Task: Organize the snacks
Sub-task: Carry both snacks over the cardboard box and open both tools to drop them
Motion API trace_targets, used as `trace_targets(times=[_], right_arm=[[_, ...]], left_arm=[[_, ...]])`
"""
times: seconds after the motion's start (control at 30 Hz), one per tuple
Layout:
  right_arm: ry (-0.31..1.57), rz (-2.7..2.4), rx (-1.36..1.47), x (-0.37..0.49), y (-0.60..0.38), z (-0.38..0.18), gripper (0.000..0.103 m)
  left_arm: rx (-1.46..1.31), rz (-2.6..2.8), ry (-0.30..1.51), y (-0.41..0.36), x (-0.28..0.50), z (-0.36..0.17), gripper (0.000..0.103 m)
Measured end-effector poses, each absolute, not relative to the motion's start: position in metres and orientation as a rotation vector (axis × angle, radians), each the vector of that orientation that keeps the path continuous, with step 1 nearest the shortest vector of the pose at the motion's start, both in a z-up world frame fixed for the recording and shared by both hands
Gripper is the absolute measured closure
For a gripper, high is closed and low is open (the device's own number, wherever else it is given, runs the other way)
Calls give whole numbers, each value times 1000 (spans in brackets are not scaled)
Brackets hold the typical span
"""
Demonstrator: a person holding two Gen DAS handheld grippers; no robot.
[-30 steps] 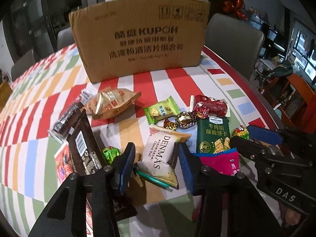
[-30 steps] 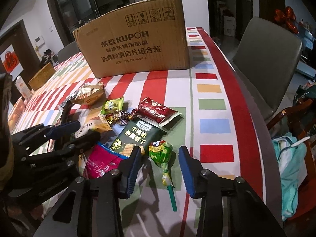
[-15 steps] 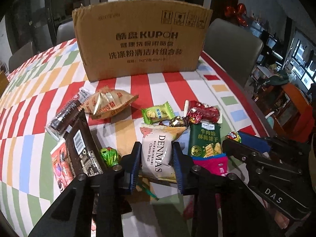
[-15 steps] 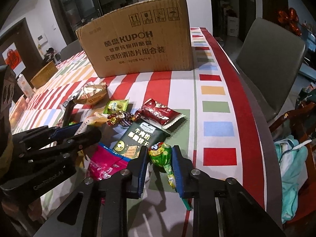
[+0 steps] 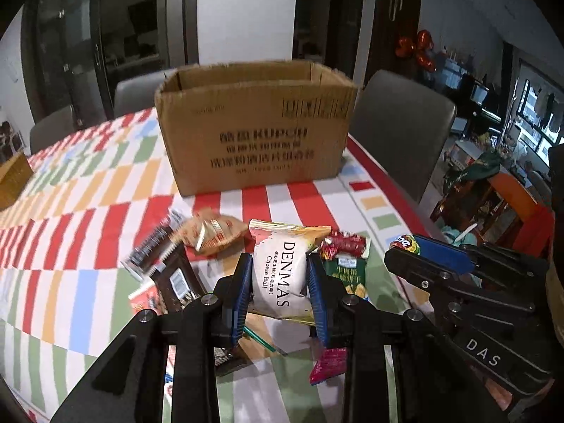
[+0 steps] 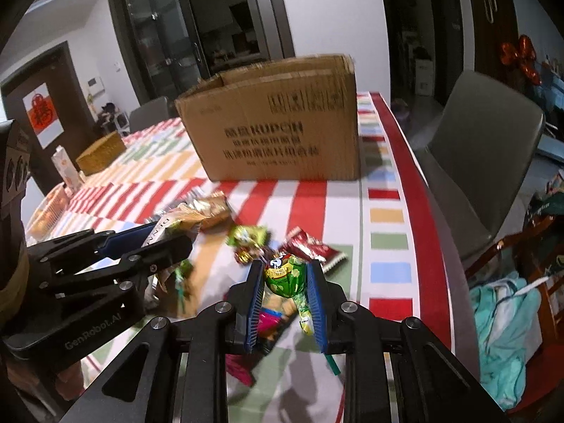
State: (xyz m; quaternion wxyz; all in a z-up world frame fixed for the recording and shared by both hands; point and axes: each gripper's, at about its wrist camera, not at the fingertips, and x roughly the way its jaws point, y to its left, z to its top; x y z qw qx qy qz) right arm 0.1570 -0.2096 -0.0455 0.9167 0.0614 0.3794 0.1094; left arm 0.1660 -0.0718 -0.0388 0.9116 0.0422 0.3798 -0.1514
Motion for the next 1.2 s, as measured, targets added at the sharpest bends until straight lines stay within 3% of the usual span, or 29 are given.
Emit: trace_targets(times=[0.53,1.2], right_arm=[[603,249,126,170,-205,18,77],[531,257,101,268,-197,87,77]], left_arm=[[114,-251,622,-64,168,25,72],[122,-247,603,-57,265,95,72]])
